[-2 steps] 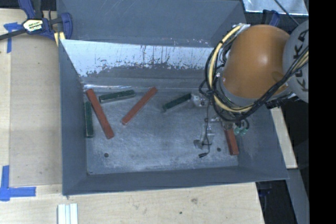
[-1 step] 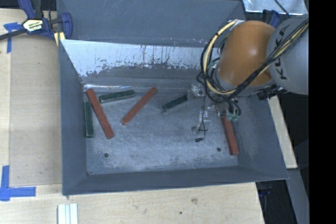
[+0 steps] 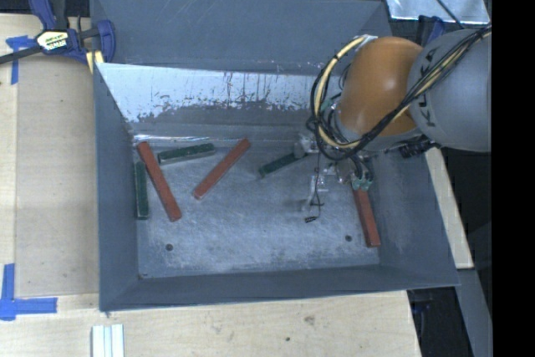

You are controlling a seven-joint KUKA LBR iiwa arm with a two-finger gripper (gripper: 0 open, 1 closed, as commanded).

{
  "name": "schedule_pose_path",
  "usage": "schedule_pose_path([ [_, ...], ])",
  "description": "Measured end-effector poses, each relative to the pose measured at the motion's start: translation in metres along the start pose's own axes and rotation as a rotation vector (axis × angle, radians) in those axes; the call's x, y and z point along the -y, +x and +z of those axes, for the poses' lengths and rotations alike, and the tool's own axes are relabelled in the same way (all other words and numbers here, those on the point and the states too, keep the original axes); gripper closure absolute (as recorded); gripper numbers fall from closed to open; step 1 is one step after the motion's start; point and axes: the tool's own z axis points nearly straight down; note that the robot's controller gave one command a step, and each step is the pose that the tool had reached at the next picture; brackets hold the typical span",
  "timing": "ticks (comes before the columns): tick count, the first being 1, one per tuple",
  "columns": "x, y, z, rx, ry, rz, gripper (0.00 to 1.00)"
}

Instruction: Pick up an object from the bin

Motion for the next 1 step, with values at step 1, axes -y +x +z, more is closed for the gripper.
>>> schedule_pose_path([
  [1, -0.1304, -0.0344, 0.0183, 0.002, -0.002, -0.06, 1.0],
])
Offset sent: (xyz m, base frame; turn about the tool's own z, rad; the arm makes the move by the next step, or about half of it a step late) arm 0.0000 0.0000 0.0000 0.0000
